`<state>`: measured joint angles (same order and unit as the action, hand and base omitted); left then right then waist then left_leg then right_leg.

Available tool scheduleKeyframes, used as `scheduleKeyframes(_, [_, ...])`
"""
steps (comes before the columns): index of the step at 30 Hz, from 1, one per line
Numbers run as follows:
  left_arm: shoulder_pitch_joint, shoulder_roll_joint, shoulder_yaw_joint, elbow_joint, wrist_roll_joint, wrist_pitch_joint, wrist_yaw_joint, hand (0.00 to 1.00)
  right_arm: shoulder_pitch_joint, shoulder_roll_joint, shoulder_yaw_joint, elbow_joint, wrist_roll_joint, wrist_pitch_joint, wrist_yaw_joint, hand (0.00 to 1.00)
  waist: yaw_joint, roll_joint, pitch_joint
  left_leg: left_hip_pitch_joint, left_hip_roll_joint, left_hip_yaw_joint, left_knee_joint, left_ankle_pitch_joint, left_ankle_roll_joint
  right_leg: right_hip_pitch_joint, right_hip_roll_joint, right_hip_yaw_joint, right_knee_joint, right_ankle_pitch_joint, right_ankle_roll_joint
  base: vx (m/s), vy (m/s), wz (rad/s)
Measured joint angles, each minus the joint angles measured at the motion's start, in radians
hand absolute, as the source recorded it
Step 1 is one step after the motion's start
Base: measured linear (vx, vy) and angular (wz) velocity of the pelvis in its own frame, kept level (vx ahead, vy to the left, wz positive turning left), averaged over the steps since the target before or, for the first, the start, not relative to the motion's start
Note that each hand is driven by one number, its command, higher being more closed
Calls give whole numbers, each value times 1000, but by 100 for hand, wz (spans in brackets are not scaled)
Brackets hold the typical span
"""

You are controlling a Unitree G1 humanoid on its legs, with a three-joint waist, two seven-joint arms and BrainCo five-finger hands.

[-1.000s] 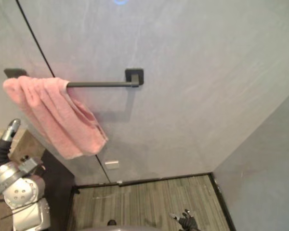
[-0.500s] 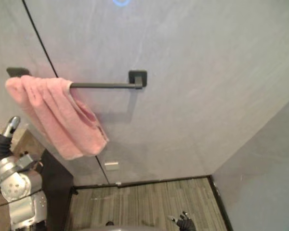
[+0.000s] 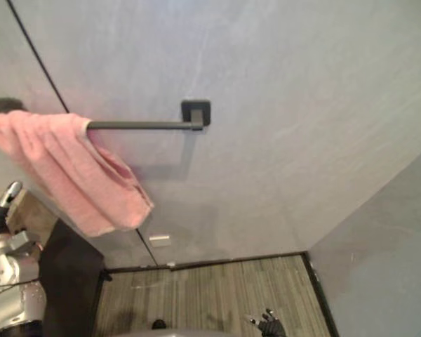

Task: Organize washtable

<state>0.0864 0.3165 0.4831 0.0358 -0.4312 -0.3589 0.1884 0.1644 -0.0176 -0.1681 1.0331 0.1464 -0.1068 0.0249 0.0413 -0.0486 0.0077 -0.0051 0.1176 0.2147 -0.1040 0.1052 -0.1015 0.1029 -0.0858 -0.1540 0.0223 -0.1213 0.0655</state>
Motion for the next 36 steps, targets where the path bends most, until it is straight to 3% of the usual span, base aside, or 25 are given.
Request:
scheduleKeyframes(13, [-68, 133, -14, 99, 0, 6, -37, 0, -6, -13, -1, 0, 2, -2, 0, 0, -4, 13, 16, 4, 21, 11, -1, -6, -4, -22, 14, 23, 29, 7, -11, 2, -21, -5])
scheduleKeyframes(30, [-69, 142, -15, 189, -12, 26, -76, 0, 7, -13, -32, 1, 9, -1, 2, 0, -21, -12, 31, -13, 6, 11, 0, -9, -3, -36, 8, 46, 9, -4, -9, 5, -1, -1])
scheduleKeyframes(36, [-66, 183, -53, 252, -13, 38, -97, 0, 1, -23, -40, 4, 9, -1, 2, 0, 2, -5, 40, -5, 11, 15, 1, -9, -3, -34, 12, 48, 24, -2, -12, 58, -14, 4])
